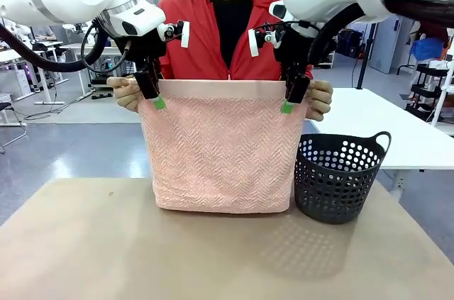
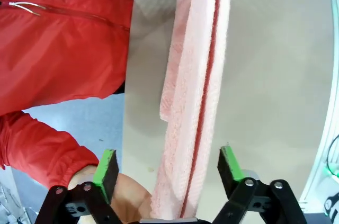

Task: Fold the towel.
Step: Release the end of the 100 cm Hotel Towel you were holding and grab the top end of the folded side.

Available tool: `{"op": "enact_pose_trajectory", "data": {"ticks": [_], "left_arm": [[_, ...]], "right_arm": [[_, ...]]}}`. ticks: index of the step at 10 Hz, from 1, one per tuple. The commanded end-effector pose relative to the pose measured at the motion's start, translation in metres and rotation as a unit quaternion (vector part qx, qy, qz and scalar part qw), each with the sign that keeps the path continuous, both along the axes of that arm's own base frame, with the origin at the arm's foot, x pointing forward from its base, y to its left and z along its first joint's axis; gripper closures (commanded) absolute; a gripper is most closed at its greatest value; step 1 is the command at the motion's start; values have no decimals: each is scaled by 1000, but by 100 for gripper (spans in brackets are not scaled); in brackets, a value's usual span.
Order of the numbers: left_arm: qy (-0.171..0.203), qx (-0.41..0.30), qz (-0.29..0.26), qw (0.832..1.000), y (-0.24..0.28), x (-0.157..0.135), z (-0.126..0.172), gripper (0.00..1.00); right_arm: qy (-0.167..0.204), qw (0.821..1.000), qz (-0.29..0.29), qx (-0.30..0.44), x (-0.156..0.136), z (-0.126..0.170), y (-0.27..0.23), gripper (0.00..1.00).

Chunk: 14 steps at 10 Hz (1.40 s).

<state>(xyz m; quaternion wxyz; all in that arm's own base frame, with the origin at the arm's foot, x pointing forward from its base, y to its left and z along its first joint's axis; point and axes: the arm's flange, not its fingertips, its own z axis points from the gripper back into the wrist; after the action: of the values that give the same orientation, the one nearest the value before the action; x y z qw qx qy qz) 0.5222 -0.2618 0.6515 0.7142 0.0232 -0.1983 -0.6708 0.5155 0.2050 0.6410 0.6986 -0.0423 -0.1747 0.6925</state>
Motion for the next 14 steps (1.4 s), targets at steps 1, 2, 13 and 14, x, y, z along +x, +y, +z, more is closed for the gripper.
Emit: {"op": "enact_pose_trajectory", "data": {"ticks": [1, 2, 13, 14], "left_arm": [[13, -2, -12, 1000, 1, 1, 7, 59], [15, -2, -13, 1000, 0, -1, 8, 100], [25, -16, 4, 1000, 5, -2, 10, 100], [25, -16, 4, 1000, 5, -2, 10, 100]], "right_arm": [[2, 1000, 6, -4, 3, 8, 1, 68], [2, 1000, 5, -3, 3, 10, 2, 100], [15, 1000, -2, 7, 8, 4, 1, 100], [15, 1000, -2, 7, 8, 4, 1, 100]]}}
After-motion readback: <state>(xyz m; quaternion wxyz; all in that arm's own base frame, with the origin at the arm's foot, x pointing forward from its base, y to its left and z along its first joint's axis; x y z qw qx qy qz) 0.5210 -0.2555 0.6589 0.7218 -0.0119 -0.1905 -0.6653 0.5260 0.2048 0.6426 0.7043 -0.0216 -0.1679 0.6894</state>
